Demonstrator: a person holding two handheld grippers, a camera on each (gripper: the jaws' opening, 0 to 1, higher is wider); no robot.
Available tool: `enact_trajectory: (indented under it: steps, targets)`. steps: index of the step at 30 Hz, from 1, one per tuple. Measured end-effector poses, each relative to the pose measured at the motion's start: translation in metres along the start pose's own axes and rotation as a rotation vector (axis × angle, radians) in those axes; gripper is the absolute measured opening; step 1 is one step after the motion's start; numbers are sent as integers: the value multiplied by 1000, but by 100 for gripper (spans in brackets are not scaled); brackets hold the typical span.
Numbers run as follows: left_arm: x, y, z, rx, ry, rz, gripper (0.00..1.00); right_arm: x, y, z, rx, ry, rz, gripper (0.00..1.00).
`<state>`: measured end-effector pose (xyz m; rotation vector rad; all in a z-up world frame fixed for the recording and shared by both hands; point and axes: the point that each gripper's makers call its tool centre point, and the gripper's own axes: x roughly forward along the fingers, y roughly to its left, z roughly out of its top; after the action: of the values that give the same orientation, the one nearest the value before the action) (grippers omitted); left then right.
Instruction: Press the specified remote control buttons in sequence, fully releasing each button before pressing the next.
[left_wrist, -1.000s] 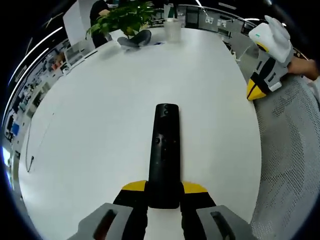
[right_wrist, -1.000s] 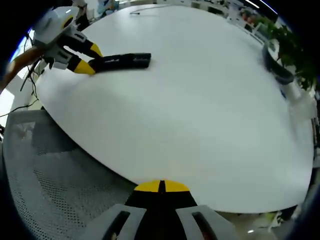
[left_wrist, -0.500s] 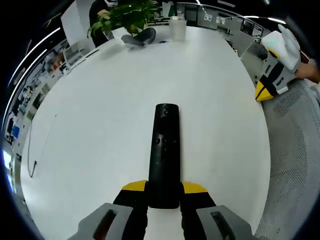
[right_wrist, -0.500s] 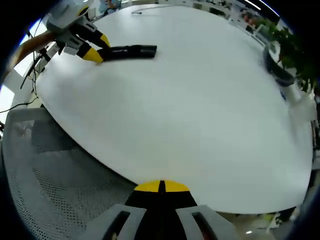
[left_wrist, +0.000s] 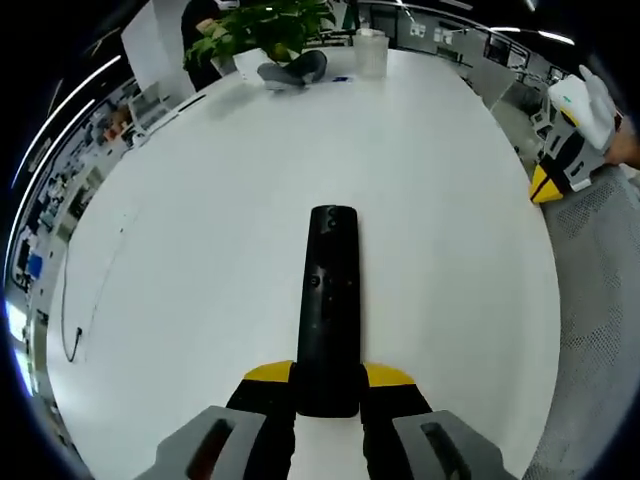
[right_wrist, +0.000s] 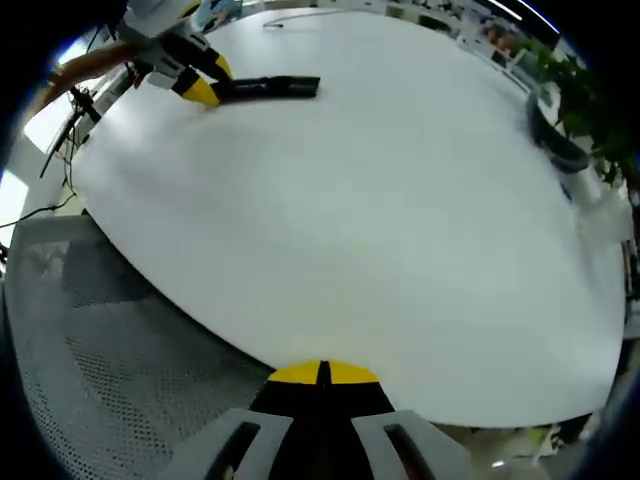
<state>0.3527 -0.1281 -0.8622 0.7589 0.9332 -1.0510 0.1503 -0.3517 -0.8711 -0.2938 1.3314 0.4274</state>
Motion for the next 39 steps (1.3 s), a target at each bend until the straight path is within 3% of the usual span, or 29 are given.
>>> enact_trajectory:
  steps: [17, 39]
  targets:
    - [8, 40, 13, 33, 23, 22, 23, 0, 0, 0, 10, -7, 0, 0]
    - [15, 101, 33, 155, 81, 51, 23, 0, 0, 0, 51, -2, -4, 0]
